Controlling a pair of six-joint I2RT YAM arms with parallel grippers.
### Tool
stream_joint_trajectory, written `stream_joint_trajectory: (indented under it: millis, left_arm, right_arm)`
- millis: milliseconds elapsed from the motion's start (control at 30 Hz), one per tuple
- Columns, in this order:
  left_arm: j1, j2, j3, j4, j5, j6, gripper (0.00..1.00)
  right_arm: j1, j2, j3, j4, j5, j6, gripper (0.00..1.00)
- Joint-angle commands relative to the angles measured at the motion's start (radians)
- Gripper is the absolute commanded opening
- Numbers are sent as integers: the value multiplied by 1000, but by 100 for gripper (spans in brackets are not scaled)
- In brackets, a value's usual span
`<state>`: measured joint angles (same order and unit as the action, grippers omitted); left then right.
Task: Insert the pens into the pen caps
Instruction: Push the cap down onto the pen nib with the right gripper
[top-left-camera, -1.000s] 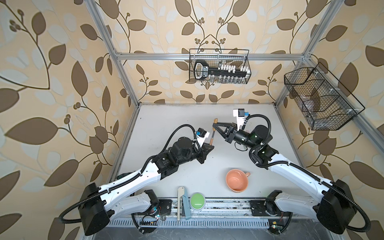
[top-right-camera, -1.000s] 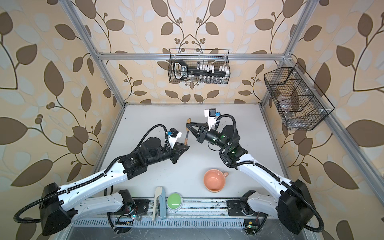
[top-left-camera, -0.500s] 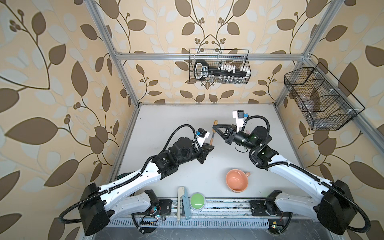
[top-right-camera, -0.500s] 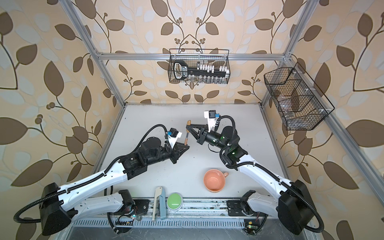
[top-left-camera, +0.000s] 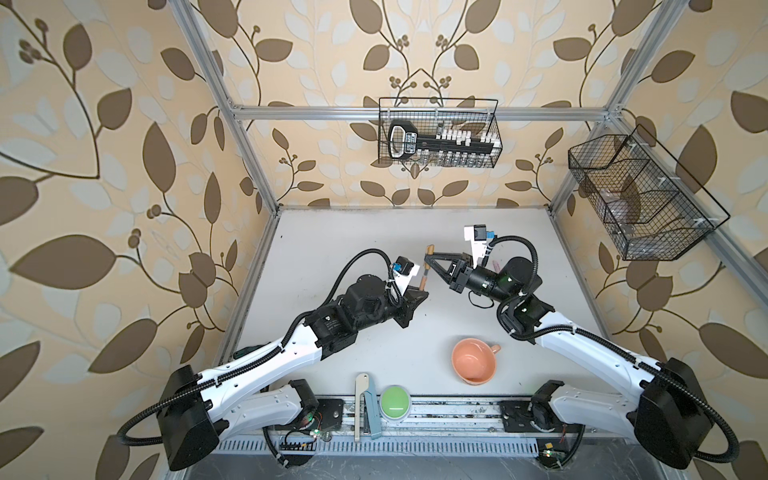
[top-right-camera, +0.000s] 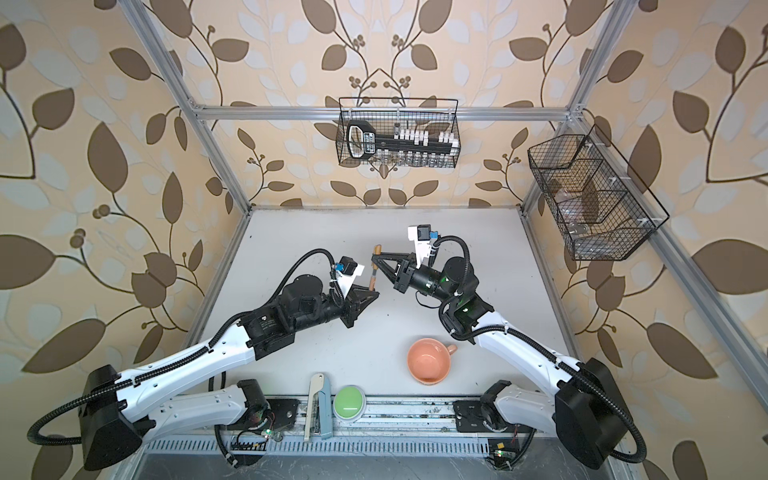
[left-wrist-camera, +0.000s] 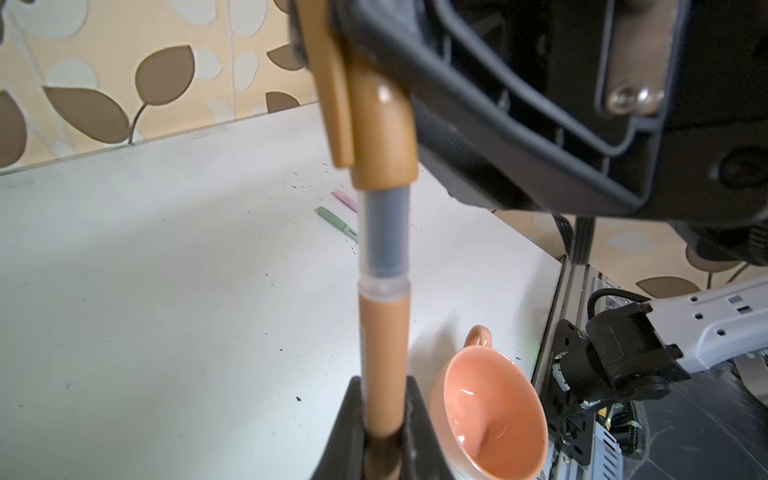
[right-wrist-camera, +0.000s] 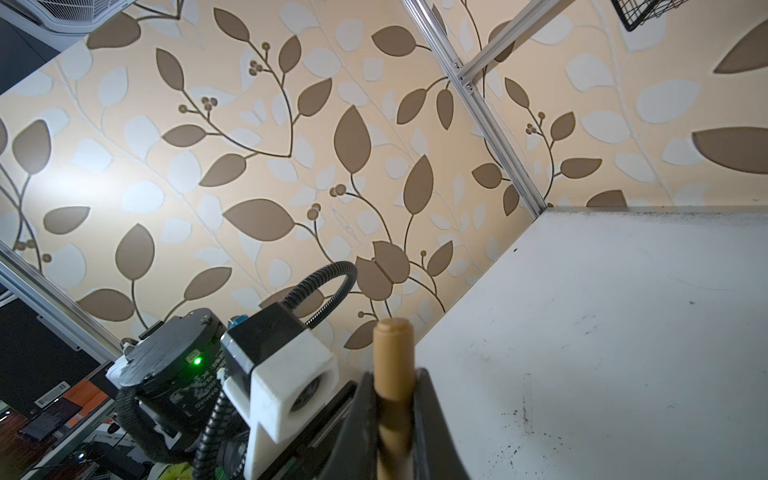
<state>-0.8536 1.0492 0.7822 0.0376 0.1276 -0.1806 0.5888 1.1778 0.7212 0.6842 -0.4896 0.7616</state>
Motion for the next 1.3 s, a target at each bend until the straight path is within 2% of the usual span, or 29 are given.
stream_joint_trajectory:
  millis: [0, 167, 400, 533, 600, 700, 833, 967, 1267]
  left_arm:
    - [-7, -9, 57, 70, -44, 27, 0]
    - [-7, -20, 70, 71, -70, 36, 0]
    - [-7, 1, 99, 52, -69, 56, 0]
    - [-7, 6, 97, 44, -64, 49, 0]
    - [-7, 2, 95, 44, -61, 49, 0]
    - [-7, 1, 98, 30, -57, 49, 0]
    - [-7, 5, 97, 2, -49, 50, 0]
    - [-7, 11, 93, -20, -36, 46, 0]
    - [-7, 5, 81, -29, -33, 42, 0]
  right_arm:
    - [12, -21, -22, -9, -10, -5, 0]
    - [30, -26, -25, -47, 4, -40, 0]
    - [51, -59, 16, -213, 46, -159, 4]
    - [52, -74, 45, -289, 54, -205, 19]
    - [52, -79, 53, -319, 54, -220, 31]
    - [49, -95, 79, -372, 40, -245, 44]
    - [-9, -129, 95, -378, -37, -216, 52]
    - [-63, -129, 135, -395, -104, -206, 56]
    - [-66, -15, 236, -408, -171, -213, 56]
